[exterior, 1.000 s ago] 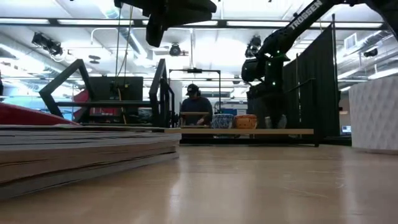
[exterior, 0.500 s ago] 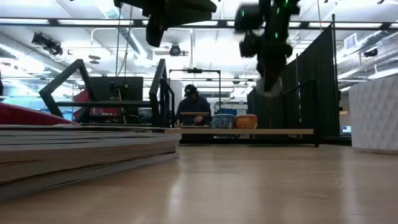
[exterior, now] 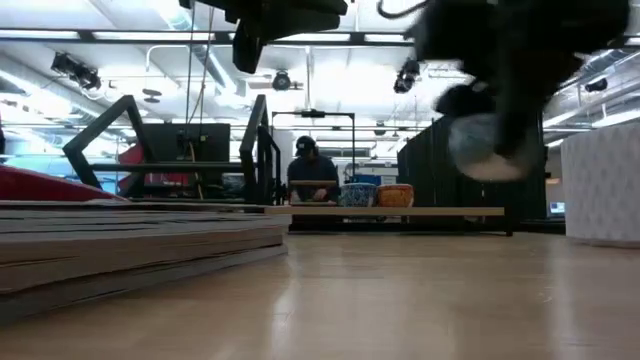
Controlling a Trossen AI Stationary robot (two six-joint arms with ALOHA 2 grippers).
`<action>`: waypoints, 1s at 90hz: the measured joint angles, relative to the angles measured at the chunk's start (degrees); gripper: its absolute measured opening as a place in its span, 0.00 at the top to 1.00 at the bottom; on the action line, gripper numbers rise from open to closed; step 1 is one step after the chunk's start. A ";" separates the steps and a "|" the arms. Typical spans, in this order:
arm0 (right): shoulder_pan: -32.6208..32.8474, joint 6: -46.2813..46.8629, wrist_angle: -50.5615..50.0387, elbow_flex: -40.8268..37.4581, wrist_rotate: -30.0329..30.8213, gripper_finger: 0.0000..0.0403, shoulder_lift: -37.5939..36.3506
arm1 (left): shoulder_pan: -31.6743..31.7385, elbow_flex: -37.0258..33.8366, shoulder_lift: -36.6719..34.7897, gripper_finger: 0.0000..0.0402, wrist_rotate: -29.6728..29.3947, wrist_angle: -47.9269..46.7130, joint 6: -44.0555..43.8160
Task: Stock shelves
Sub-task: Remove the green scented candle from the shelf
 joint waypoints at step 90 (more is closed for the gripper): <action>10.00 9.52 -5.29 -3.18 0.82 0.26 -2.23 | -0.04 -0.02 0.00 0.87 0.00 0.05 -0.17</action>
